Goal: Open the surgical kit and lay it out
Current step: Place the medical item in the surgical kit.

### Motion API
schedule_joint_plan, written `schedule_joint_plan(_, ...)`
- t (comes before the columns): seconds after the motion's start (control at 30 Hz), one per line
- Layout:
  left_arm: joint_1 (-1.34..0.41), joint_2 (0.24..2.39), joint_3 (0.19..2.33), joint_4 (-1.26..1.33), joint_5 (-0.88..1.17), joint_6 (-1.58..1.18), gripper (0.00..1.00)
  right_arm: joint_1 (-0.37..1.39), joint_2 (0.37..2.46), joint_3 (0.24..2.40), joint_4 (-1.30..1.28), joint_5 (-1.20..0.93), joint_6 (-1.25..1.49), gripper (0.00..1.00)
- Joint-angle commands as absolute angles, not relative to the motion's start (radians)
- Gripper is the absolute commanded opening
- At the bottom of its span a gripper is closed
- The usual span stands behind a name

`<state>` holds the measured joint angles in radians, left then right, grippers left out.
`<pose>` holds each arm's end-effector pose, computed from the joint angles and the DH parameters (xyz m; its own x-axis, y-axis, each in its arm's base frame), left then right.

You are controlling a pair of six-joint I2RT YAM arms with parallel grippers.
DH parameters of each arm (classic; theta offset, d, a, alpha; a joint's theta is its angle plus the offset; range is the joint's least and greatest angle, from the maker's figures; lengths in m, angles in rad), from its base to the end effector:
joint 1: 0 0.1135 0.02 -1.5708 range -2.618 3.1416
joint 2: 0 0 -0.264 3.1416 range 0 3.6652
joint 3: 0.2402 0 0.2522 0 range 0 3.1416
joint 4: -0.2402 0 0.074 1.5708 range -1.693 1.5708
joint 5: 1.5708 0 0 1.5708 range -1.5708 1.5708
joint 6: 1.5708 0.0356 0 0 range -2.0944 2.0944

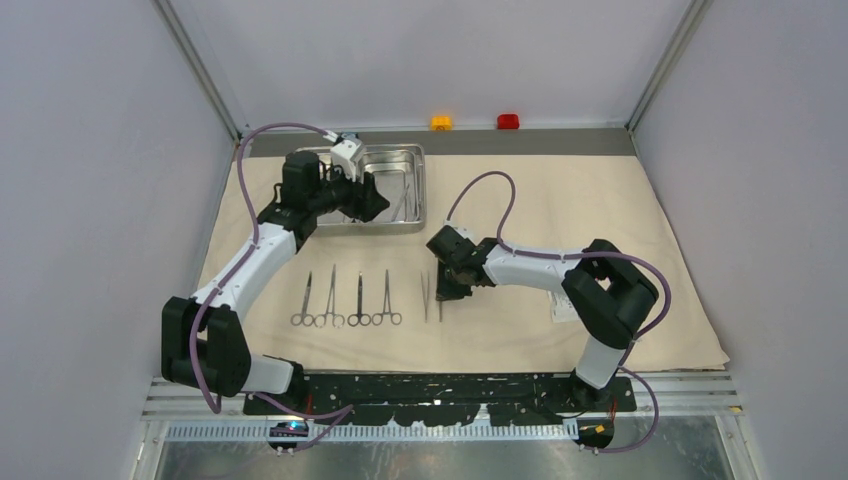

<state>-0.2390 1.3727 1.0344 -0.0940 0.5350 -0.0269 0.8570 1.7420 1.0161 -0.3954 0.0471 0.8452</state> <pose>0.3008 -0.0920 0.3038 -0.4245 0.0796 -0.9019 0.6423 0.7286 -0.2379 0.2210 0.2526 0.1572 -0.9461 0.0491 -0.3201 -0.0510 0.9535 0.2969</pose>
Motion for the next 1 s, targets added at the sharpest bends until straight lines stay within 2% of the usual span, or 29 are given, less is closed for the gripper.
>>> schedule_joint_plan(0.0,-0.233,1.367,1.032,-0.045,0.550,-0.041,0.64,0.860,1.745,1.033,-0.378,0.063,0.853,0.11)
schedule_joint_plan(0.97,-0.233,1.349,1.014,-0.046,0.545,-0.020,0.66,0.861,1.720,1.053,-0.405,0.089,0.845,0.23)
